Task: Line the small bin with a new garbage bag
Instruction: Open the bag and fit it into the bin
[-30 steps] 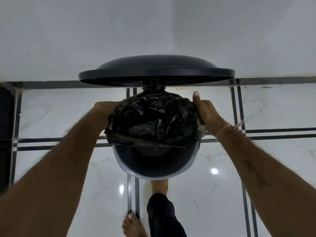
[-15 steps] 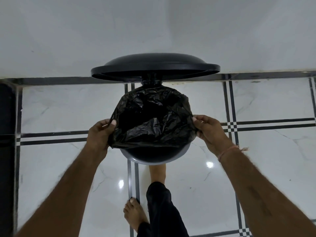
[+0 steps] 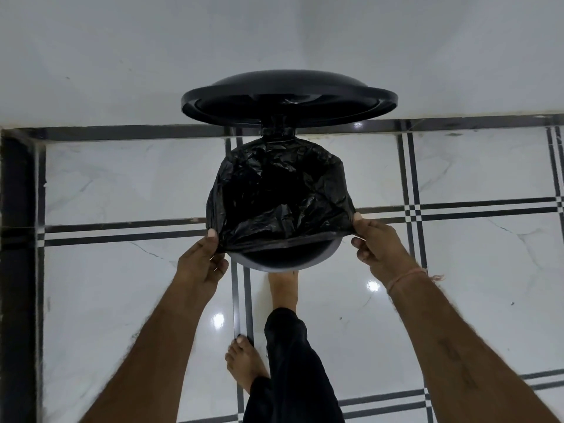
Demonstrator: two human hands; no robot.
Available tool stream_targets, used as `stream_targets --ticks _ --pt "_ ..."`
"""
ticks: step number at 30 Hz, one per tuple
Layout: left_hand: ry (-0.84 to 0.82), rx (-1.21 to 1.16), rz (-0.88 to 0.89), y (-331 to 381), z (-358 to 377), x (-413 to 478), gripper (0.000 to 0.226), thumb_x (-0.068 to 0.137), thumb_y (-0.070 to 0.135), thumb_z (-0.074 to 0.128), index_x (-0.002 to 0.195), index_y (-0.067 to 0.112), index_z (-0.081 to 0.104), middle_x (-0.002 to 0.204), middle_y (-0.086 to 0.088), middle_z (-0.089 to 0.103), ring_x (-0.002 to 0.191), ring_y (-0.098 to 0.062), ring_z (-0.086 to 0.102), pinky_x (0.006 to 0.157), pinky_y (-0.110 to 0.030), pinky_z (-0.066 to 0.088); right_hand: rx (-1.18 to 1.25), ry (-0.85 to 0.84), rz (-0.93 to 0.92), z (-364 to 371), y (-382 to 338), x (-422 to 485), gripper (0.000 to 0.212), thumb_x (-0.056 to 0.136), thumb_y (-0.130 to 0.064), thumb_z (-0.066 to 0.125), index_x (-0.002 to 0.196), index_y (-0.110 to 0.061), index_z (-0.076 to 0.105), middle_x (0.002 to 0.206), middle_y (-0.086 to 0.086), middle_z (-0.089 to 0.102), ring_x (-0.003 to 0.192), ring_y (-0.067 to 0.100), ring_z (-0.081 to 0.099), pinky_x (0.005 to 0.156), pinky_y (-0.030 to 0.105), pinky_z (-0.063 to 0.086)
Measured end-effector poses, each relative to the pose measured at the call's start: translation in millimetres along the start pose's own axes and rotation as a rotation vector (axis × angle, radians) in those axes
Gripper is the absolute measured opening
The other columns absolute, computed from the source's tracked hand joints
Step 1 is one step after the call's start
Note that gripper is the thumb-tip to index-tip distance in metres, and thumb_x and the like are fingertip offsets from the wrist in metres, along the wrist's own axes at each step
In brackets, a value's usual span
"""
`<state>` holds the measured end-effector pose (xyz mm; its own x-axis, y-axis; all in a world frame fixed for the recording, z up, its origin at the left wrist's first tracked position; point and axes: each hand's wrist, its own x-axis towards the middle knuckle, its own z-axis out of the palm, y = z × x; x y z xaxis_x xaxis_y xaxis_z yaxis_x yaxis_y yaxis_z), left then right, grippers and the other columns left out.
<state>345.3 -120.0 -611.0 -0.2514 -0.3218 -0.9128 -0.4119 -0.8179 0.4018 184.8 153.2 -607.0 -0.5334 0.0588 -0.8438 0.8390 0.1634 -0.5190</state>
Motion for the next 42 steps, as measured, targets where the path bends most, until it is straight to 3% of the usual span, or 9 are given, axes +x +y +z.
stream_targets --ticks 8,14,21,25,29,32,35,40,42 --pt "0.015 -0.095 -0.060 -9 -5 -5 0.015 0.099 0.026 0.067 0.089 0.015 0.066 0.070 0.006 0.065 0.045 -0.001 0.051 0.041 -0.014 0.043 0.386 -0.145 0.163 15 11 -21 0.019 0.107 -0.023 0.056 0.090 -0.017 0.064 0.072 -0.008 0.064 0.041 0.001 0.044 0.035 0.013 0.030" --pt "-0.146 -0.181 -0.115 -10 -7 -14 0.015 0.102 0.016 0.060 0.090 0.016 0.068 0.064 0.011 0.068 0.043 -0.001 0.050 0.041 -0.010 0.041 0.595 -0.229 0.251 21 26 -38 0.015 0.103 -0.022 0.058 0.096 -0.015 0.069 0.083 -0.006 0.072 0.047 0.001 0.060 0.034 0.012 0.033" --pt "-0.180 -0.211 -0.163 -27 -13 -17 0.015 0.104 0.015 0.057 0.093 0.017 0.067 0.078 0.008 0.060 0.047 0.000 0.052 0.040 -0.011 0.040 0.739 -0.338 0.276 39 48 -55 0.026 0.103 -0.035 0.055 0.095 -0.016 0.070 0.077 -0.008 0.070 0.044 0.001 0.052 0.038 0.012 0.038" --pt "-0.144 -0.228 -0.170 -38 -14 -17 0.017 0.104 0.013 0.056 0.089 0.018 0.062 0.082 0.007 0.054 0.044 0.000 0.052 0.038 -0.012 0.038 0.729 -0.262 0.275 47 62 -65 0.022 0.086 -0.033 0.067 0.100 -0.016 0.070 0.084 -0.005 0.076 0.052 0.005 0.066 0.037 0.014 0.039" --pt "-0.146 -0.252 -0.185 -49 -9 -17 0.016 0.107 0.016 0.052 0.098 0.016 0.065 0.083 0.006 0.060 0.043 0.001 0.053 0.037 -0.012 0.037 0.742 -0.213 0.277 52 67 -67 0.018 0.102 -0.026 0.058 0.099 -0.012 0.069 0.080 0.000 0.079 0.050 0.006 0.067 0.041 0.014 0.048" --pt "-0.104 -0.276 -0.187 -55 -3 -16 0.019 0.106 0.019 0.054 0.091 0.018 0.065 0.066 0.007 0.062 0.042 0.001 0.053 0.036 -0.012 0.036 0.739 -0.188 0.246 56 73 -71 0.025 0.104 -0.027 0.058 0.094 -0.010 0.073 0.078 0.001 0.079 0.052 0.007 0.067 0.051 0.016 0.056" --pt "-0.094 -0.298 -0.193 -60 -1 -14 0.021 0.106 0.022 0.054 0.089 0.019 0.066 0.071 0.006 0.062 0.043 0.001 0.054 0.037 -0.012 0.036 0.740 -0.151 0.217 59 88 -72 0.031 0.104 -0.024 0.059 0.085 -0.008 0.079 0.079 0.003 0.079 0.055 0.009 0.068 0.054 0.018 0.059" --pt "-0.097 -0.337 -0.222 -63 -2 -5 0.021 0.107 0.020 0.053 0.089 0.020 0.064 0.083 0.007 0.063 0.045 0.001 0.057 0.037 -0.012 0.036 0.874 -0.053 0.196 69 106 -67 0.020 0.105 -0.019 0.057 0.099 -0.006 0.070 0.080 0.006 0.079 0.062 0.011 0.073 0.057 0.021 0.061" --pt "-0.110 -0.349 -0.236 -64 -2 -1 0.022 0.107 0.016 0.053 0.089 0.021 0.064 0.080 0.008 0.067 0.046 0.001 0.059 0.037 -0.012 0.036 0.851 0.077 0.398 69 138 -21 0.025 0.109 -0.024 0.052 0.118 -0.011 0.071 0.097 0.018 0.079 0.080 0.020 0.078 0.069 0.032 0.065"
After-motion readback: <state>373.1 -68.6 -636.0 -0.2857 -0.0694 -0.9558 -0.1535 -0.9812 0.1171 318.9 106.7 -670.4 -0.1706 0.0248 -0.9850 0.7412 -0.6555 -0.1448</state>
